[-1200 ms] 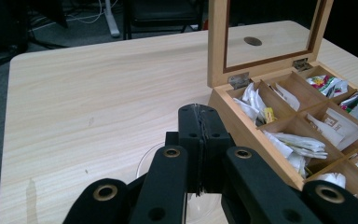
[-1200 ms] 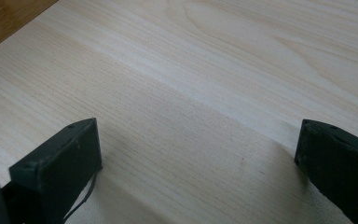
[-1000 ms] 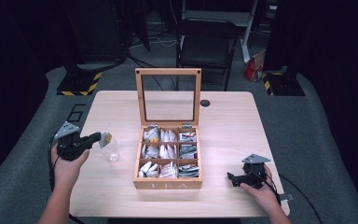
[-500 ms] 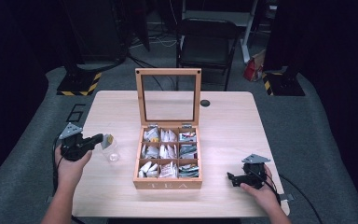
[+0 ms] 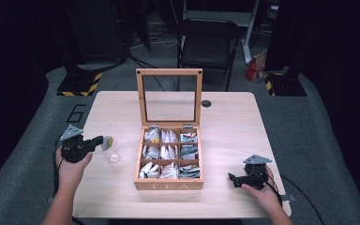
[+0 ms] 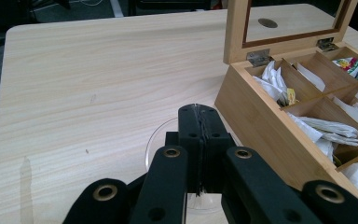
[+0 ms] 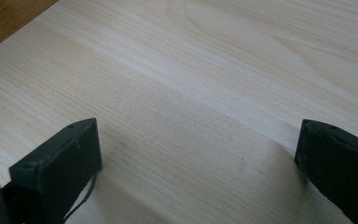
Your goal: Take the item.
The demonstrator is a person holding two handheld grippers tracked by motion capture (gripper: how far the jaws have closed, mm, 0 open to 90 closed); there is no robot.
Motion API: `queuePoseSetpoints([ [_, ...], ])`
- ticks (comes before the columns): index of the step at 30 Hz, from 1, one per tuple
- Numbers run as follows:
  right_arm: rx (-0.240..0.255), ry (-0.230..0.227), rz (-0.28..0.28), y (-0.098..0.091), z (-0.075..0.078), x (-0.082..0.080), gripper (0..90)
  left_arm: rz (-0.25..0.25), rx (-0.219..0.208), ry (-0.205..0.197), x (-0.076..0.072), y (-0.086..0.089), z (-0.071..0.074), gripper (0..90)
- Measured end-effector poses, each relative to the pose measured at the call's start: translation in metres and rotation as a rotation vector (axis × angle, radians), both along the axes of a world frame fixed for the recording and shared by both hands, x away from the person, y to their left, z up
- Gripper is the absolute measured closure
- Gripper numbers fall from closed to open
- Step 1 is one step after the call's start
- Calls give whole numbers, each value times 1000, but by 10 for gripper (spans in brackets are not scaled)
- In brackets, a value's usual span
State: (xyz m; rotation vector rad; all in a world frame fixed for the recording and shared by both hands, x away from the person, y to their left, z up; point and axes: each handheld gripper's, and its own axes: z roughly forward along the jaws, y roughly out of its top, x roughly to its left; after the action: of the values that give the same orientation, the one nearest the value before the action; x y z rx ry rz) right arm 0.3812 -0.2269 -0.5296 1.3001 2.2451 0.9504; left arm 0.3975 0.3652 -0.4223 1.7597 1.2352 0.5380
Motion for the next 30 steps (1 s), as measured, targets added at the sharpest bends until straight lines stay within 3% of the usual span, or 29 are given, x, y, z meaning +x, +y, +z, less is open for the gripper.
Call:
queuePoseSetpoints([
  [17, 0, 0, 0, 0, 0, 0, 0, -1, -4, 21, 4, -3, -9, 886],
  [30, 0, 0, 5, 0, 0, 0, 0, 18, -26, 32, -1, 3, -16, 772],
])
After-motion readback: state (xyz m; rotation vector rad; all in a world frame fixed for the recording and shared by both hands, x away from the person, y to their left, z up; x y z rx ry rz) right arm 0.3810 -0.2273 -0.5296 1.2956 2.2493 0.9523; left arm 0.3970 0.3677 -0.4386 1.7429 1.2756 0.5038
